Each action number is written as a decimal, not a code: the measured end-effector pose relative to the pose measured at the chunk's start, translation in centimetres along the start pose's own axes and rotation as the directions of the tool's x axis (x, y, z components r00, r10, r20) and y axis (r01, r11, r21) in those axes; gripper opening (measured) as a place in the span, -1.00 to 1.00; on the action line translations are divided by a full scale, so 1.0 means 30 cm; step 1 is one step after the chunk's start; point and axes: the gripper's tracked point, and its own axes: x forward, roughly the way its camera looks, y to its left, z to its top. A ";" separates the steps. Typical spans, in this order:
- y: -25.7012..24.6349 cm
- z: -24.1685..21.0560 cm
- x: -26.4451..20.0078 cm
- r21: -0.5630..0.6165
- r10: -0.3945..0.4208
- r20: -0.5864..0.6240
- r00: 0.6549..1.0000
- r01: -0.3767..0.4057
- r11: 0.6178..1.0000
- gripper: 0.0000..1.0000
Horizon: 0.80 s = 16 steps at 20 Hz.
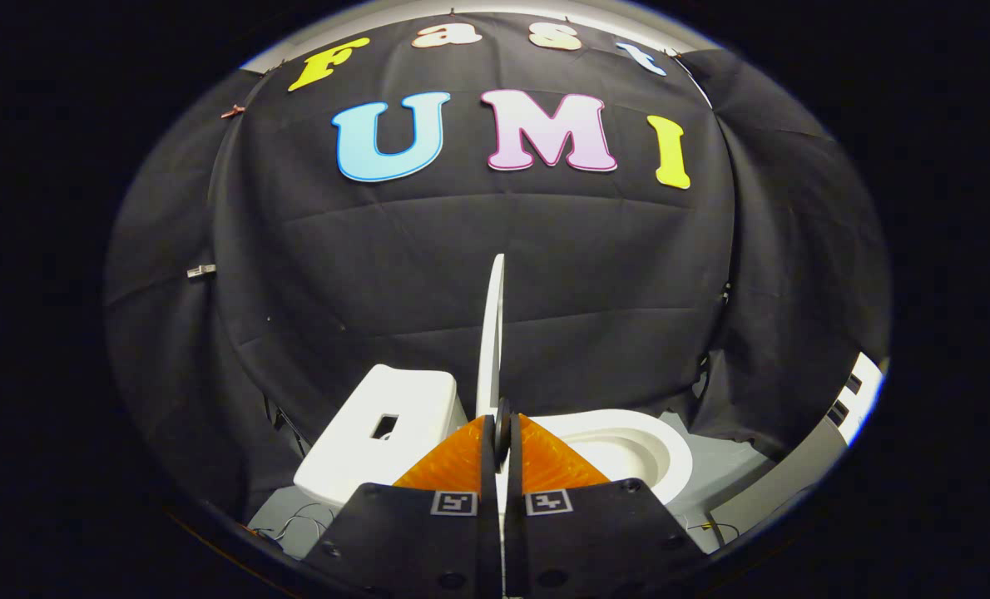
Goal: Open the toilet lid.
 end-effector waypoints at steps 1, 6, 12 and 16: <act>0.034 -0.002 -0.002 -0.012 0.003 0.002 1.000 -0.003 1.000 -0.87; 0.131 -0.013 -0.003 -0.080 -0.020 0.017 1.000 0.022 0.997 -0.87; 0.262 -0.046 -0.009 -0.131 -0.018 0.020 1.000 0.021 0.991 -0.87; 0.333 -0.065 -0.004 -0.165 -0.017 0.028 0.999 0.022 0.986 -0.87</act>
